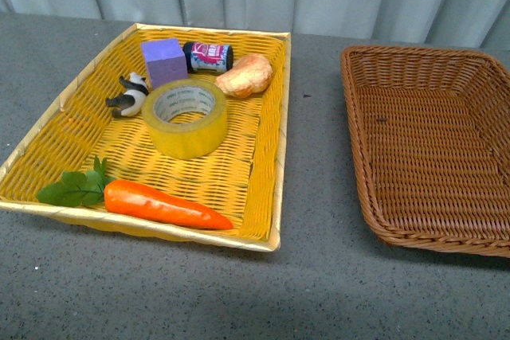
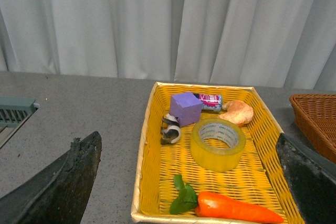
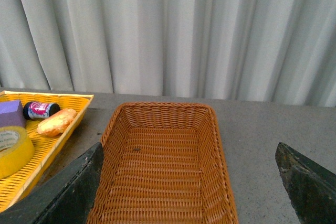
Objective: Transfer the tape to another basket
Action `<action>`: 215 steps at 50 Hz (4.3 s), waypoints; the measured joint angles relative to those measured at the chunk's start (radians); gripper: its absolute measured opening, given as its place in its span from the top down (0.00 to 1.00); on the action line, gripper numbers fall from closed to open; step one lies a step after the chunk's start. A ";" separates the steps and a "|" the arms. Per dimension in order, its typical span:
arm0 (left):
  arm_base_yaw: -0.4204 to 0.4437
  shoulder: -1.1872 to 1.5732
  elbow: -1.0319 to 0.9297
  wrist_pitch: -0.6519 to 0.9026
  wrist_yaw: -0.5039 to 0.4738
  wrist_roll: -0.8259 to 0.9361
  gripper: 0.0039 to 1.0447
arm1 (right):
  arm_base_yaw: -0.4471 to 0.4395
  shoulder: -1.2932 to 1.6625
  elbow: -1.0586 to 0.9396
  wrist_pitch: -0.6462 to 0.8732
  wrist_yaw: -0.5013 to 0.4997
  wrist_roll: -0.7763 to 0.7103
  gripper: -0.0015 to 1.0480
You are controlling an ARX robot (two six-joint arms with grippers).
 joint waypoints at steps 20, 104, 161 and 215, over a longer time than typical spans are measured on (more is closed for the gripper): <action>-0.021 0.015 0.008 -0.032 -0.072 -0.013 0.06 | 0.000 0.000 0.000 0.000 0.000 0.000 0.09; -0.235 2.051 1.120 -0.081 -0.271 -0.500 0.06 | 0.000 -0.002 0.000 0.000 0.000 0.000 0.09; -0.251 2.187 1.333 -0.270 -0.282 -0.683 0.83 | 0.000 -0.002 0.000 0.000 0.000 0.000 0.09; -0.492 1.993 1.368 0.061 0.313 0.491 0.87 | 0.000 -0.002 0.000 0.000 0.000 0.000 0.09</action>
